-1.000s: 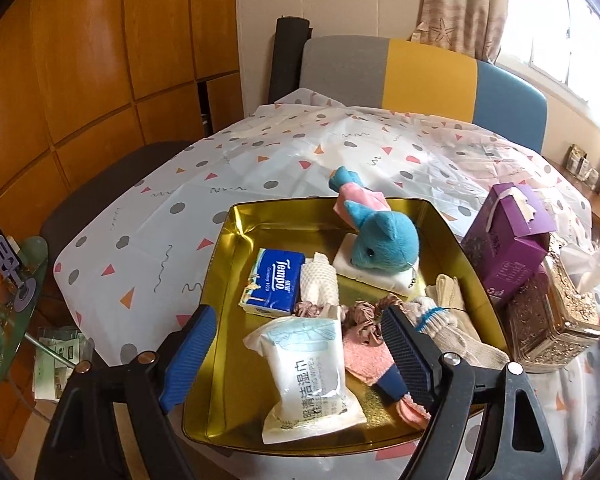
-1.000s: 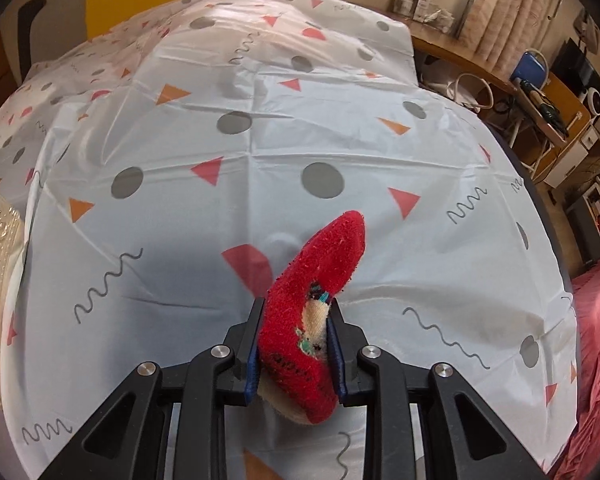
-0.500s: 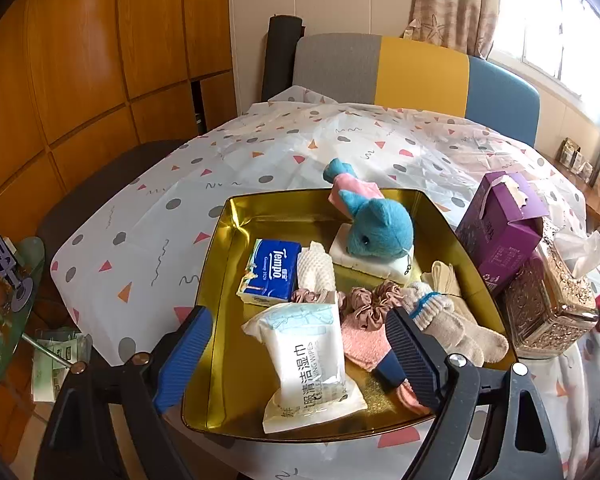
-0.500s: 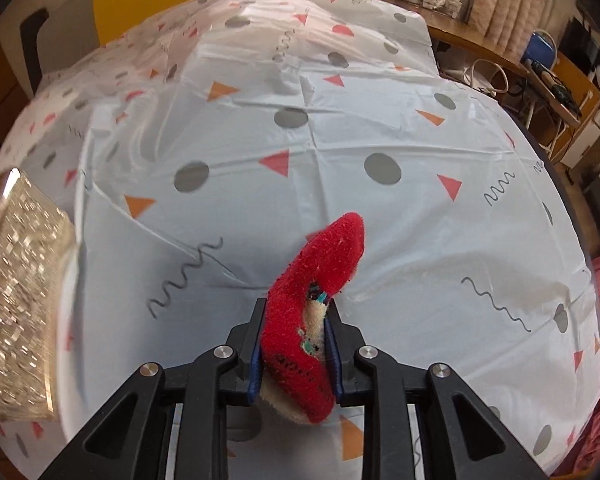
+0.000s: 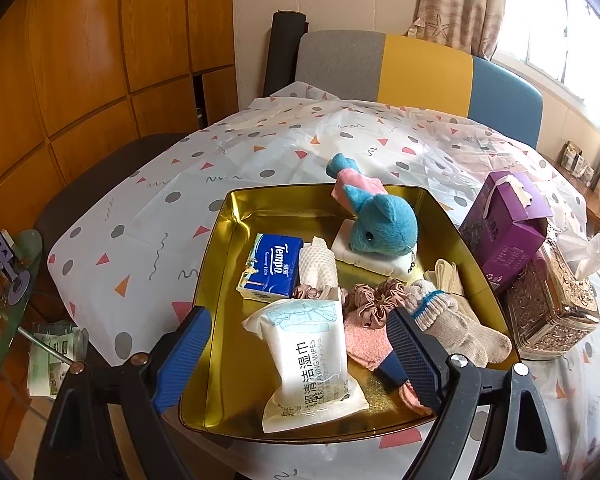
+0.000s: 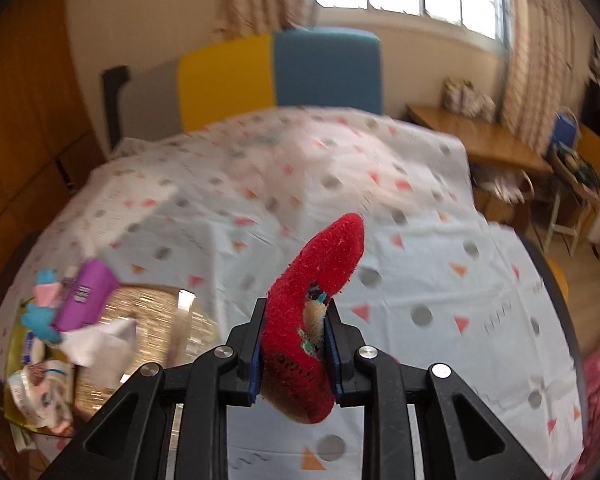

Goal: Organize soft objects
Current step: 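Carry the red sock into the gold tray and open the right gripper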

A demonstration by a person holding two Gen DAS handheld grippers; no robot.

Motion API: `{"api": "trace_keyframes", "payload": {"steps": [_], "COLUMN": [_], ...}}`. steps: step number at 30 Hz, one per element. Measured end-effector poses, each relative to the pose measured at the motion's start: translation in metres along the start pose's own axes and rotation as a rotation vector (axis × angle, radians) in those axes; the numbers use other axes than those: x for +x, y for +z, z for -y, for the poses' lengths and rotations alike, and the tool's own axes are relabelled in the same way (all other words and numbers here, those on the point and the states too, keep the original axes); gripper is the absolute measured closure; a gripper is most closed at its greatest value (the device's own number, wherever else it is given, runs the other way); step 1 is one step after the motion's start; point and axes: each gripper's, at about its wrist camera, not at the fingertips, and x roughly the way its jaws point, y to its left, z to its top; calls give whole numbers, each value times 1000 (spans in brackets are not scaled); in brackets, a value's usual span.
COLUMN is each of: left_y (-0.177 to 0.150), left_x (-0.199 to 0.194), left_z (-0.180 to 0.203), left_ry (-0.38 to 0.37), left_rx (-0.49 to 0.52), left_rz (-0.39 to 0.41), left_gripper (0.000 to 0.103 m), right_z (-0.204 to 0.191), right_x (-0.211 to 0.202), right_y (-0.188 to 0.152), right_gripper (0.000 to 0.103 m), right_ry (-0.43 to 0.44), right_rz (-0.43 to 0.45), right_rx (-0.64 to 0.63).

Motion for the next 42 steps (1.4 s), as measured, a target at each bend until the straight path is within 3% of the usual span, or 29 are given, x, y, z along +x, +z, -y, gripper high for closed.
{"api": "trace_keyframes", "payload": {"steps": [5,8,12,17,22,29,37,42], "left_y": [0,0,0,2,2,-1,-2,-1], "left_x": [2,2,0,-5,-8,-6,-3,-4], "left_z": [-6,-11,-18,-30,-42,-49,-50,-49], "left_ry": [7,16,32,50,63,67,71,78], "left_rx": [-14,-27,-43,-68,-92,-109,-117,-118], "left_rz": [0,3,10,28,39,29,18,16], "left_gripper": [13,13,13,13,12,11,11,9], "right_z": [-85,-144,-207,-277,-329,-362,-378,-373], "right_x": [-41,-50,-32,24,76,120,135,128], "right_y": [15,9,-10,-43,-71,-91,-101,-101], "right_gripper": [79,79,79,79,79,79,79,73], "right_ry": [168,283,430,519,535,456,402,432], "right_rz": [103,100,-11,-195,-315,-384,-412,-396], "right_rx": [-196,-314,-401,-463,-487,-518,-567,-540]}}
